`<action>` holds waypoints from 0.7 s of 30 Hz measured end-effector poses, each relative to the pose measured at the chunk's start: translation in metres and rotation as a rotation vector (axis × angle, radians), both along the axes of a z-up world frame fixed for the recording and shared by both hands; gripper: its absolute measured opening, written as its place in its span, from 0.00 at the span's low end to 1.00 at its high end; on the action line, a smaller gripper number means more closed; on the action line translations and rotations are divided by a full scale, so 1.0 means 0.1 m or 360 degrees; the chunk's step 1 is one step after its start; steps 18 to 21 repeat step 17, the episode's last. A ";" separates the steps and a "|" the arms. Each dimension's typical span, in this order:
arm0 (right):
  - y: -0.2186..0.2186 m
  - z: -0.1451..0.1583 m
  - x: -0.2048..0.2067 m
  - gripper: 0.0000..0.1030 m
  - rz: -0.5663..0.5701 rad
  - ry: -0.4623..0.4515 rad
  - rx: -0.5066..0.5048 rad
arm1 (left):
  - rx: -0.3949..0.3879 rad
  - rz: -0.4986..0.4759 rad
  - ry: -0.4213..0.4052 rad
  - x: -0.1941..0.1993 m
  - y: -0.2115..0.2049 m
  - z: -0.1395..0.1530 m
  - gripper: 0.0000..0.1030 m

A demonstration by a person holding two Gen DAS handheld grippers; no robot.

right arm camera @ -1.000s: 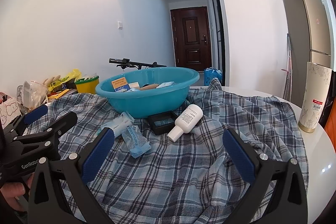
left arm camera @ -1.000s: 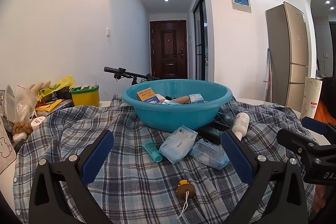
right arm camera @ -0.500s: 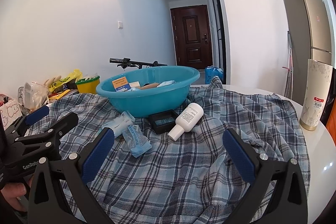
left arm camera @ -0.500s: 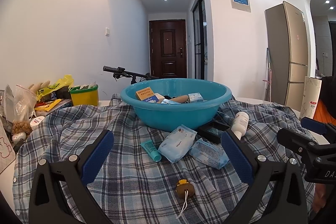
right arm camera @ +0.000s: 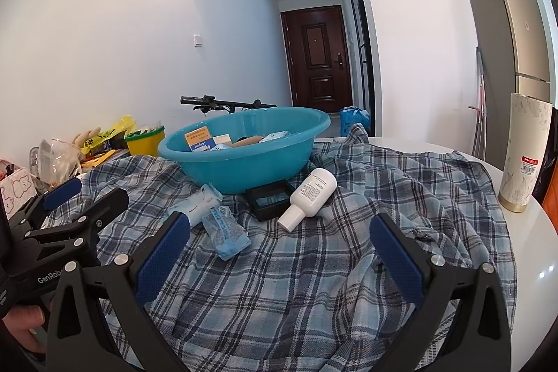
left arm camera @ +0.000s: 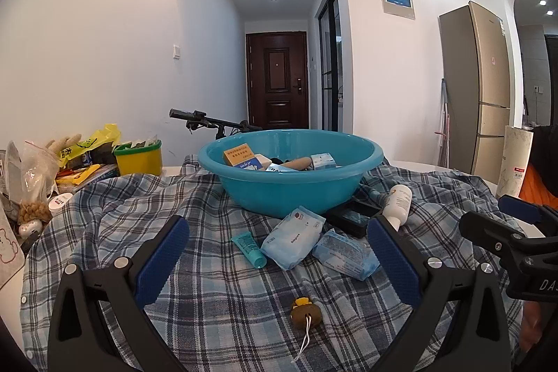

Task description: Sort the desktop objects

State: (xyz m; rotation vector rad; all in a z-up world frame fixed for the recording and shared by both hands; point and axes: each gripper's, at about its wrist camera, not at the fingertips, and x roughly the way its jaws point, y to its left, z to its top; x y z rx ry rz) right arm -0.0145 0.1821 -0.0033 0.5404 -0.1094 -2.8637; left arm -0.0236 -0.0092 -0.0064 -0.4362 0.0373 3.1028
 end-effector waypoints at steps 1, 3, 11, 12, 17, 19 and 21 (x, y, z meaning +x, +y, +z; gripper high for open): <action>0.00 0.00 0.00 1.00 0.0000 0.0000 0.0000 | -0.0002 -0.0001 0.0000 0.00 0.00 0.00 1.00; 0.00 0.00 0.00 1.00 0.0000 -0.0001 -0.0001 | -0.0002 0.0000 0.0001 0.00 0.00 0.00 1.00; 0.00 0.00 0.01 1.00 -0.0013 0.0000 -0.0002 | 0.0000 0.0000 0.0001 0.00 -0.01 0.00 1.00; 0.00 0.00 0.01 1.00 -0.0013 0.0000 -0.0003 | 0.0001 0.0000 0.0001 0.00 -0.01 0.00 1.00; 0.00 0.00 0.01 1.00 -0.0015 0.0002 -0.0003 | 0.0000 0.0000 0.0000 0.00 -0.01 0.01 1.00; 0.00 0.00 0.01 1.00 -0.0015 0.0002 -0.0003 | 0.0000 0.0000 0.0000 0.00 -0.01 0.01 1.00; 0.00 0.00 0.01 1.00 -0.0015 0.0002 -0.0003 | 0.0000 0.0000 0.0000 0.00 -0.01 0.01 1.00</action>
